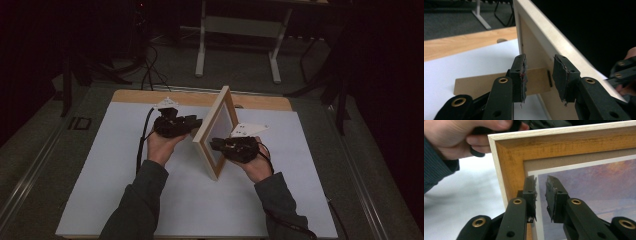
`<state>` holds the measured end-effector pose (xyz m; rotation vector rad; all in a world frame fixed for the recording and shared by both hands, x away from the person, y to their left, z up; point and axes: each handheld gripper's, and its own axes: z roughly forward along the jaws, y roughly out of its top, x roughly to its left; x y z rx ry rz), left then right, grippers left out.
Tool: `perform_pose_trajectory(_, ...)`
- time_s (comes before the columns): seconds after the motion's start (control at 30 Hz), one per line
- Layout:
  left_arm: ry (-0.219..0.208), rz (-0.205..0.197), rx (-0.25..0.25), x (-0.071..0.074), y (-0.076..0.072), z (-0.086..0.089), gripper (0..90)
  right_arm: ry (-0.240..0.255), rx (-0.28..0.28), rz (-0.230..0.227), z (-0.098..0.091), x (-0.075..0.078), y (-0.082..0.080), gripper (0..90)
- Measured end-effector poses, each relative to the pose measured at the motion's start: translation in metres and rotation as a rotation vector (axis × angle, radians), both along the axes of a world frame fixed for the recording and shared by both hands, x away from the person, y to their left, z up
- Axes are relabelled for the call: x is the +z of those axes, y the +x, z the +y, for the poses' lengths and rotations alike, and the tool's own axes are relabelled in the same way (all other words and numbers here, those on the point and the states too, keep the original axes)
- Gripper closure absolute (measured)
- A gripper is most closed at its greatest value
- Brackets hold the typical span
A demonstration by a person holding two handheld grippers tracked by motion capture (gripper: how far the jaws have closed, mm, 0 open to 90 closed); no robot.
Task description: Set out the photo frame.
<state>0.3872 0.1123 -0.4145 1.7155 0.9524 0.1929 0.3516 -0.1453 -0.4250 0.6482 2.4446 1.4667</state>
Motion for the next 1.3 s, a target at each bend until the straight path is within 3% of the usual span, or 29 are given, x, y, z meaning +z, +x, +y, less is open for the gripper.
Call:
perform_pose_trajectory(0.17,-0.028,-0.023,0.023,0.011,-0.010,0.006,61.4,-0.003,-0.004,0.001,-0.003,0.000,0.001,76.5)
perform_pose_trajectory(0.4,0.004,-0.055,0.037,0.020,-0.023,0.005,57.8,-0.006,-0.012,0.004,-0.006,-0.001,0.001,73.6)
perform_pose_trajectory(0.47,0.016,-0.063,0.041,0.022,-0.028,0.003,53.2,-0.006,-0.019,0.006,-0.008,-0.001,0.002,72.7)
perform_pose_trajectory(0.6,0.016,-0.067,0.022,0.024,-0.036,0.000,48.5,-0.006,-0.025,0.010,-0.011,-0.002,0.003,71.9)
perform_pose_trajectory(0.83,0.061,-0.095,0.025,0.024,-0.051,-0.006,42.5,-0.004,-0.034,0.019,-0.015,-0.004,0.003,71.5)
perform_pose_trajectory(1.1,0.103,-0.099,0.025,0.019,-0.059,-0.016,37.9,-0.005,-0.033,0.022,-0.014,-0.005,0.003,71.3)
perform_pose_trajectory(1.13,0.123,-0.107,0.033,0.016,-0.061,-0.020,37.5,-0.004,-0.034,0.023,-0.015,-0.005,0.003,71.2)
perform_pose_trajectory(1.3,0.136,-0.139,0.079,0.011,-0.067,-0.027,38.3,0.002,-0.041,0.025,-0.017,-0.005,0.003,71.1)
